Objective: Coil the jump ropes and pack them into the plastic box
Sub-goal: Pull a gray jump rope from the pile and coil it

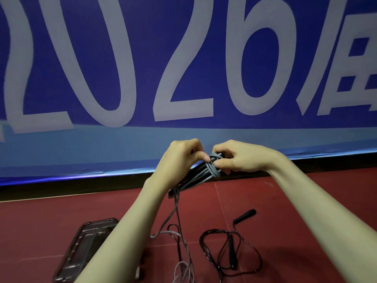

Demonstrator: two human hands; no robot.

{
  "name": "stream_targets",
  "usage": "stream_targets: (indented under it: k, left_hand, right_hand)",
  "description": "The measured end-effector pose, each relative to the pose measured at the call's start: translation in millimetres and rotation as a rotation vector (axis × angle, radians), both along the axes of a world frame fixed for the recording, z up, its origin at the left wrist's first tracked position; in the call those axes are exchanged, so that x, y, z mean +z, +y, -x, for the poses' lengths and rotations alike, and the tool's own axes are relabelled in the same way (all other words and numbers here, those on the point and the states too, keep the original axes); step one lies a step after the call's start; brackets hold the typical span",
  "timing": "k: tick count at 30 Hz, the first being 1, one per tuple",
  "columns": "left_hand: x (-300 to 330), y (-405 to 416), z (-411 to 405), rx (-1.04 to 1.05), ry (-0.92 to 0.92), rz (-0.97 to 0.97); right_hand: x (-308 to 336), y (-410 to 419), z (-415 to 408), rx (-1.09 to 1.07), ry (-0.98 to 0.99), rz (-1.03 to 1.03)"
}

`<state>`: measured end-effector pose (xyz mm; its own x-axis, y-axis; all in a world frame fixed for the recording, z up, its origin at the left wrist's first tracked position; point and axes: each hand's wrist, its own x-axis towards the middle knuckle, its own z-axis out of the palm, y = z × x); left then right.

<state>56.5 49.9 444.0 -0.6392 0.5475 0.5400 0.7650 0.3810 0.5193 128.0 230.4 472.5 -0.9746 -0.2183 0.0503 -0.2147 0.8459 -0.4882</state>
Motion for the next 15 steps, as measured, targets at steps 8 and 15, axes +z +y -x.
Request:
stream_targets:
  k: [8,15]
  left_hand:
    - [8,0,2,-0.135,-0.22,0.123]
    - [11,-10,4,-0.275,-0.336,0.098]
  right_hand:
    - [13,-11,-4,-0.054,-0.039,-0.322]
    - [15,-15,-6,-0.052,-0.072,-0.301]
